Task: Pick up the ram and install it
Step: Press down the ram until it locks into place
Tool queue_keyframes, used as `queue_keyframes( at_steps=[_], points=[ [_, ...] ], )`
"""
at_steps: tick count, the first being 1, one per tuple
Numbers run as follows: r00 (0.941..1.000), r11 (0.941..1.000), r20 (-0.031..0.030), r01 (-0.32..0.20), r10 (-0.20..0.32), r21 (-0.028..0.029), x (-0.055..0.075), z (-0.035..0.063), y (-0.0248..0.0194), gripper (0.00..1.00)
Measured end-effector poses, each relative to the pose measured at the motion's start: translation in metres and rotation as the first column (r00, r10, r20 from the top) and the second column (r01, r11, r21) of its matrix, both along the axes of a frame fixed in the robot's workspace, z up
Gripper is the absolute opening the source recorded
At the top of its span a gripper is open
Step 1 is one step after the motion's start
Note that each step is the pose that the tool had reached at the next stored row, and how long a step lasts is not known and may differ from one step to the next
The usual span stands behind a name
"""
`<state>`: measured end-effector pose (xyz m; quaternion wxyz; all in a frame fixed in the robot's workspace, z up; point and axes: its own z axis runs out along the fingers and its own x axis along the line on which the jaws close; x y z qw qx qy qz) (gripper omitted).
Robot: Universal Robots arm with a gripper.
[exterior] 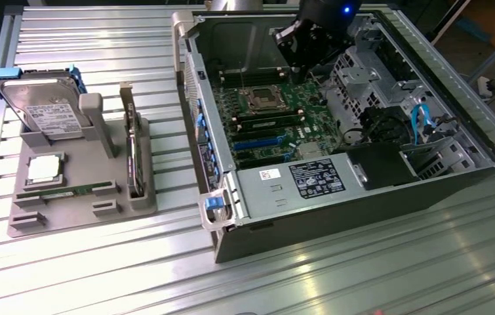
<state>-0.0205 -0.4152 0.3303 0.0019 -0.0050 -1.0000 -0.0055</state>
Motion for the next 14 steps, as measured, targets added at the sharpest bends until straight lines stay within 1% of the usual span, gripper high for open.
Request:
queue_keyframes(
  at_steps=[3,14],
  points=[
    [1.0,1.0,0.0021,0.0,0.0,0.0008,-0.0001,0.0,0.0,0.11],
    [1.0,1.0,0.0022,0.0,0.0,0.0005,-0.0001,0.0009,0.0,0.11]
  ],
)
